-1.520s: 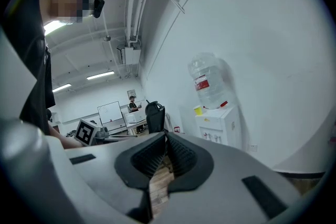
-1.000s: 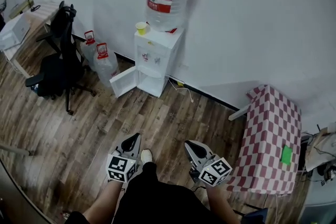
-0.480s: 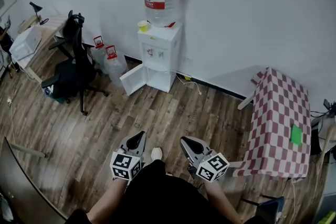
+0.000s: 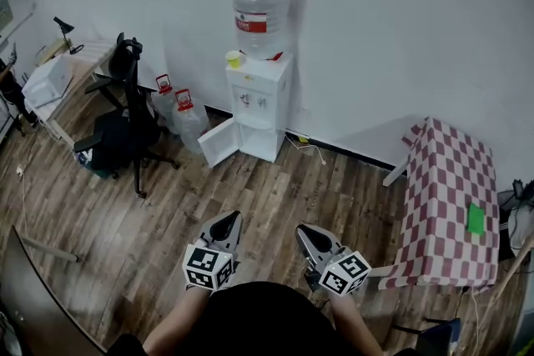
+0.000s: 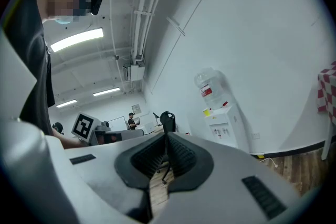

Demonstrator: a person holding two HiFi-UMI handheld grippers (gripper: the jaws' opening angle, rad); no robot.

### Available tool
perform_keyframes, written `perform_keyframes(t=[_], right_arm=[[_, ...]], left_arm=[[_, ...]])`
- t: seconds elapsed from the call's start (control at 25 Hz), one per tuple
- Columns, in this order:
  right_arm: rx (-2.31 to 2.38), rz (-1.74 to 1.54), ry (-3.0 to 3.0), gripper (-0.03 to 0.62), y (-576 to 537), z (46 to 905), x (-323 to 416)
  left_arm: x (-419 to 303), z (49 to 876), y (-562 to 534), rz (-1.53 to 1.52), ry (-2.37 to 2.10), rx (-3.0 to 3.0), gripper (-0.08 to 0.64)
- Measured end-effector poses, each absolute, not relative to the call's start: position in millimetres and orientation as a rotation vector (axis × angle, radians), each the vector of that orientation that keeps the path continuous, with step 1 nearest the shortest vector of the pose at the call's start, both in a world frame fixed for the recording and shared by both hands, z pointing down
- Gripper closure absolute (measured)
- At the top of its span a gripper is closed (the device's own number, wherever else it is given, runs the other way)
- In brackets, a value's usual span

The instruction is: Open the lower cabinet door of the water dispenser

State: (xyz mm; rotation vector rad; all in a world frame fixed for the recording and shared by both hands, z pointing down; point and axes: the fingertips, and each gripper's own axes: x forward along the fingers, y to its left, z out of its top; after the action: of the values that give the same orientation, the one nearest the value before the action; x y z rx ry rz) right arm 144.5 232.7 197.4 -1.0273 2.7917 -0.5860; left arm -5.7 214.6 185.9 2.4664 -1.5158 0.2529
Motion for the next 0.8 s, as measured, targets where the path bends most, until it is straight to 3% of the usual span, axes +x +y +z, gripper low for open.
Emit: perform_keyframes(t=[0.8], right_arm=[[-1.204, -0.258, 2.796, 0.565, 208.3, 127.5, 48.7]], left_arm=[[-147.4, 140.9, 201.2, 0.15, -1.608, 2.554, 0.546]])
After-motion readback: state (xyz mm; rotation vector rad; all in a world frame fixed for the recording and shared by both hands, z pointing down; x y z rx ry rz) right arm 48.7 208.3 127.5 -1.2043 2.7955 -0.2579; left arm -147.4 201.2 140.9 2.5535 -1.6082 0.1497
